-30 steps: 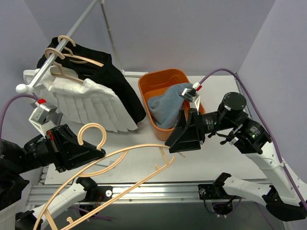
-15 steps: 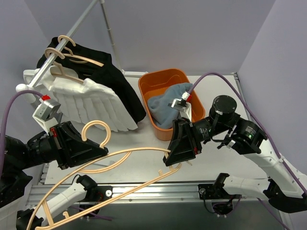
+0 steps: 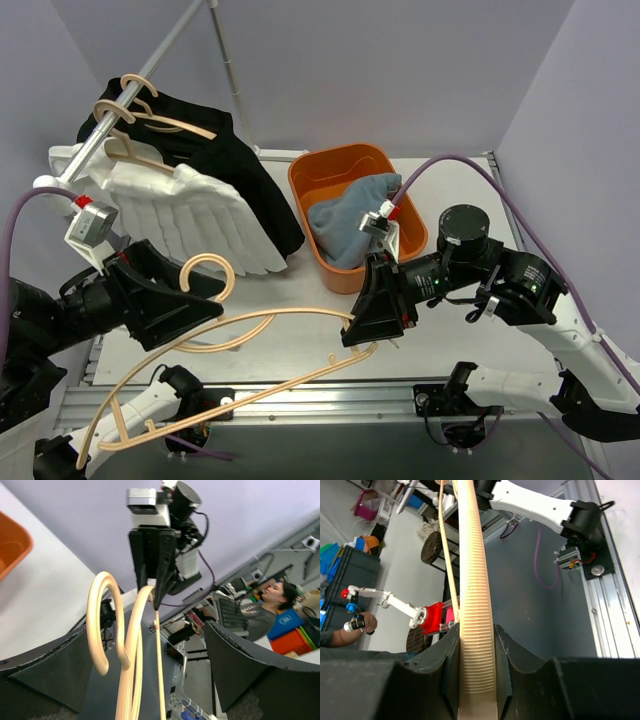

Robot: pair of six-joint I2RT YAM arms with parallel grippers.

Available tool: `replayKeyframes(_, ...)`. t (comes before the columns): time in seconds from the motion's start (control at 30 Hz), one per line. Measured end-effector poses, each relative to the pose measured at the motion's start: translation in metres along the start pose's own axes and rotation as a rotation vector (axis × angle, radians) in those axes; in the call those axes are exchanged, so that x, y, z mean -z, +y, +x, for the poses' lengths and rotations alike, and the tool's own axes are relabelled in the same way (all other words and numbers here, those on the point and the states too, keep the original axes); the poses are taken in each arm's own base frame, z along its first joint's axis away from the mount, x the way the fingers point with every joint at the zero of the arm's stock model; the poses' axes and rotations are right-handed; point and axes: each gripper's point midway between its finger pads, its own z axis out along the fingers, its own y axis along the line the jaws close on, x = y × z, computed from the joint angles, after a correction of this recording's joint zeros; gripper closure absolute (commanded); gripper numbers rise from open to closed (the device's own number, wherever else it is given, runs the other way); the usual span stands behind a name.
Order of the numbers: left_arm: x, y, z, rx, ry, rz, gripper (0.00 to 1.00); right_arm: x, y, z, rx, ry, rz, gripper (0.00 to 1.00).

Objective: Remove the skirt from the hanger

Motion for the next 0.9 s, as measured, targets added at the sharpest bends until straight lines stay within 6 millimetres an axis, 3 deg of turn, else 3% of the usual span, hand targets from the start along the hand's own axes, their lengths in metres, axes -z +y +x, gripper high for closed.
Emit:
replayKeyframes(0.23,0.012,0.045,0.004,0.008,-0.025,-0.240,0.06,0.009,-0.009,0.002,-0.002,-0.043,0.097,1.00)
replayKeyframes(0.43,0.038,0.090,0.007,-0.012,-0.054,-0.505,0.06,0.023,-0.017,0.007,0.009,-0.072,0.204,1.00)
replayKeyframes(0.7,0.074,0.115,-0.008,-0.097,-0.151,-0.712,0.06,0.039,-0.051,-0.005,0.037,-0.083,0.453,1.00)
replayKeyframes(0.9,0.081,0.130,0.001,-0.128,-0.126,-0.752,0.06,0.035,-0.087,-0.019,0.065,-0.044,0.599,1.00)
